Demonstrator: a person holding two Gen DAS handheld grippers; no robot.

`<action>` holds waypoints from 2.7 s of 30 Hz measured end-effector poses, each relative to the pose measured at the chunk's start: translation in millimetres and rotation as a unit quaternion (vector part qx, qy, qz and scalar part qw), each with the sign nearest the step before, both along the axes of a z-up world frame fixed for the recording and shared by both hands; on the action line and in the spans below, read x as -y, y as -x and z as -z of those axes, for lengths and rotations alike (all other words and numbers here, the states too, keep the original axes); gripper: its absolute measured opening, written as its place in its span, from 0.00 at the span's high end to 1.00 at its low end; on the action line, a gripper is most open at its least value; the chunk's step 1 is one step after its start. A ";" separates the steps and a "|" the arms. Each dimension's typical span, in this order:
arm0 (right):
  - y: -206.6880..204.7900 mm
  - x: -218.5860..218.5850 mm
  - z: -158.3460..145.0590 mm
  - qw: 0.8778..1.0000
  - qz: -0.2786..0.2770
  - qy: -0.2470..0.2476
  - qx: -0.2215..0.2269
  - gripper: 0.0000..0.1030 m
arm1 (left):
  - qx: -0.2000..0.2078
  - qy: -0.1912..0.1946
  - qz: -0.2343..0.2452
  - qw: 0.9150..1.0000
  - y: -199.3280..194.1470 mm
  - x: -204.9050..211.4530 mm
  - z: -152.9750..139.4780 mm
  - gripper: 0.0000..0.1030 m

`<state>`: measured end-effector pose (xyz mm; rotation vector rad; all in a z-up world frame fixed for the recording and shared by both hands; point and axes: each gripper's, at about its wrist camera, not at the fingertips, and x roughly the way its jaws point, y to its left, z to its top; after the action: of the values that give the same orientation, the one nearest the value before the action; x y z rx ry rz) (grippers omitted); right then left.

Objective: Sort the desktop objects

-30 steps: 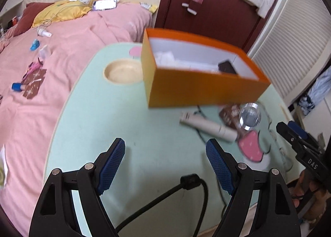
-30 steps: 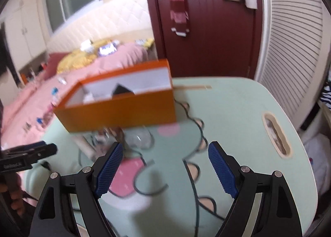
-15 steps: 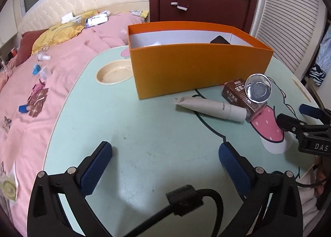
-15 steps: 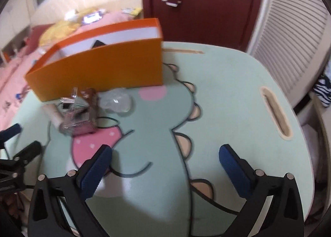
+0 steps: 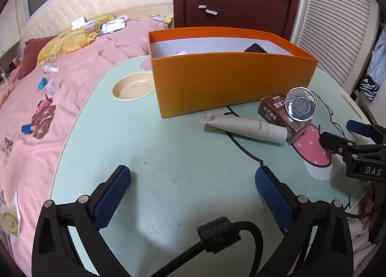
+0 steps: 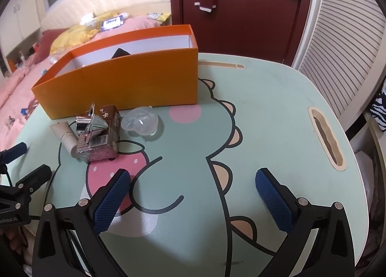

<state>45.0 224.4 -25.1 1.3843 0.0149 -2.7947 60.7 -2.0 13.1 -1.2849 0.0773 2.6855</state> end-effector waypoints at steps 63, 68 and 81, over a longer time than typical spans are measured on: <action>1.2 13.7 -2.5 1.000 -0.004 -0.001 0.000 0.00 | 0.002 -0.001 0.015 1.000 -3.9 0.5 -2.7 0.00; 4.5 2.8 -4.2 1.000 -0.009 0.000 -0.002 0.00 | 0.001 -0.003 0.017 1.000 -2.5 1.8 -2.3 0.00; 8.3 0.1 -2.5 1.000 -0.020 0.004 -0.011 0.00 | -0.004 -0.023 0.019 1.000 -4.8 -2.1 -28.9 0.00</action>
<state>36.7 224.3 -22.6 1.3355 0.0310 -2.7744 65.5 0.0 42.0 -1.2479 0.0391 2.6440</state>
